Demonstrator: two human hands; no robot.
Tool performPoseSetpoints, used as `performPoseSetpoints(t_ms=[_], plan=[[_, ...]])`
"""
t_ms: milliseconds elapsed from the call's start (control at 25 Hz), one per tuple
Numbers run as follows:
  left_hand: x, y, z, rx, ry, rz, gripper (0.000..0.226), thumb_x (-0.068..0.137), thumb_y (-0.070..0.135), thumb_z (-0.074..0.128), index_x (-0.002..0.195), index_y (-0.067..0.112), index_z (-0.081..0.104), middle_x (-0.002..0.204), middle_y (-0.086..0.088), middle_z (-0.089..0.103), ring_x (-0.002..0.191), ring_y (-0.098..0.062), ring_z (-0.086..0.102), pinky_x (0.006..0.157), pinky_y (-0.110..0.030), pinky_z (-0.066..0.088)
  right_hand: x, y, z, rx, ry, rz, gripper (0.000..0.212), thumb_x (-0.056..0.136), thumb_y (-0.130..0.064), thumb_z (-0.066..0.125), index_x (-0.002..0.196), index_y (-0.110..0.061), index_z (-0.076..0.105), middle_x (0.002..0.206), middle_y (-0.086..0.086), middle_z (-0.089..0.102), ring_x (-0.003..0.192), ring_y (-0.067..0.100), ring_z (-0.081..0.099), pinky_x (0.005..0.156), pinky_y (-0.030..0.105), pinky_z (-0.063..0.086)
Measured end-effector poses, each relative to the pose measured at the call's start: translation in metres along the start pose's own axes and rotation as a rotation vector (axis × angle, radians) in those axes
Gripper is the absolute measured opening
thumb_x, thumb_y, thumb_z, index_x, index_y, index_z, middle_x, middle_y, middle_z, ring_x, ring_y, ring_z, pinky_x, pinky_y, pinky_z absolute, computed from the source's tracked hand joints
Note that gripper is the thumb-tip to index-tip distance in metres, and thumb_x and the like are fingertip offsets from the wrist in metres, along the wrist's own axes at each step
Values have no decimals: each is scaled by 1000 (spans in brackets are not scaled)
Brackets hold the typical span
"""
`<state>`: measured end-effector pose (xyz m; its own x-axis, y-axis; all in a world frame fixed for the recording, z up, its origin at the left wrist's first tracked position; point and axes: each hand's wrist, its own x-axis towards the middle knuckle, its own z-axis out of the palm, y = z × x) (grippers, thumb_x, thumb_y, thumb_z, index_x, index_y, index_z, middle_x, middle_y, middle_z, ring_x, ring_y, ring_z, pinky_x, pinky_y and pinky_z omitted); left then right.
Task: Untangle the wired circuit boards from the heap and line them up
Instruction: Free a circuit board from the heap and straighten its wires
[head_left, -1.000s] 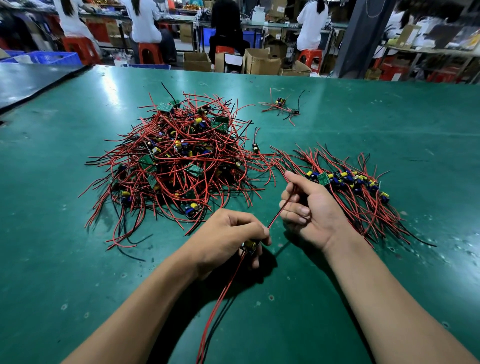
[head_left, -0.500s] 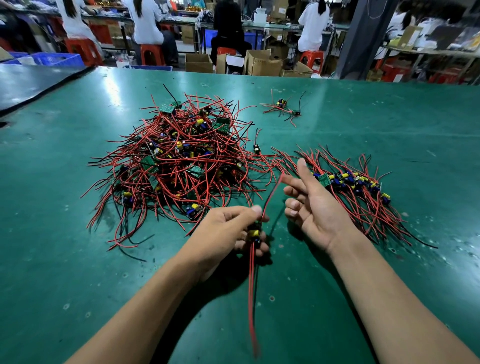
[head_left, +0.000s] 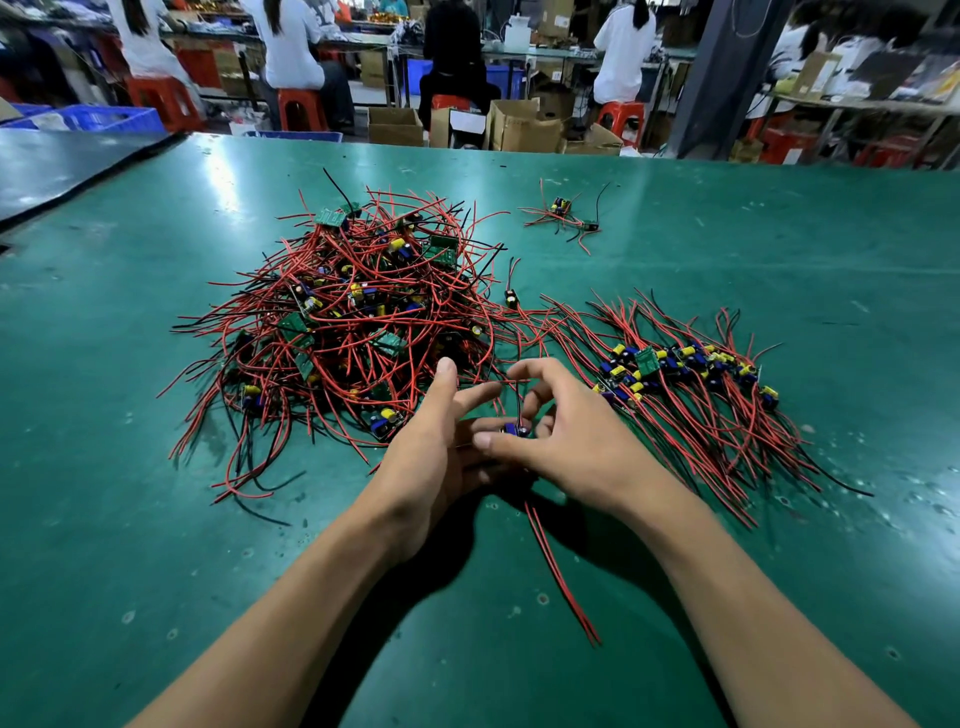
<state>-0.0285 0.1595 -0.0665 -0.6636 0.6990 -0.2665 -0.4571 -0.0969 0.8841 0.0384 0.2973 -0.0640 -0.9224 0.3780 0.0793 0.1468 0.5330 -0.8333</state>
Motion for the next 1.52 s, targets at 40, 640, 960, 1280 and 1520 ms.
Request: performPoseSetpoints(t_ms=[40,640,960,1280,1520], plan=[[0,0,0,2,0,-1,69,93,67,26,135,20,53,120,-21,66,94,-27,65,92,-41,51,0,-1,-1,-28,11,-7,58,74,-29,86,123,-27,54,88,-5,55,55,-1,46,61,18,37],[-1,-3,2,20,30,69,31,100,32,50,119,11,61,115,-20,67,87,-31,73,80,-44,60,5,19,-40,-506,625,3,48,86,-37,74,128,-18,62,126,7,60,118,30,52,101,42,40],[4,-4,-6,229,335,379,65,98,10,55,150,31,22,118,-6,59,78,-25,74,78,-42,61,6,20,7,-375,228,-97,15,89,-30,70,96,-18,75,97,2,68,93,21,63,87,37,50],[3,1,-10,61,450,368,59,100,6,47,152,13,21,123,-2,59,72,-27,74,57,-29,59,7,24,3,-231,256,-22,12,88,-26,72,94,-17,77,95,-2,70,87,14,63,85,29,49],[-7,7,-5,111,385,277,21,102,17,51,103,-1,61,91,-18,73,54,-28,68,46,-32,57,8,24,2,-189,255,-8,8,88,-27,71,91,-21,76,92,-5,69,85,12,63,83,30,50]])
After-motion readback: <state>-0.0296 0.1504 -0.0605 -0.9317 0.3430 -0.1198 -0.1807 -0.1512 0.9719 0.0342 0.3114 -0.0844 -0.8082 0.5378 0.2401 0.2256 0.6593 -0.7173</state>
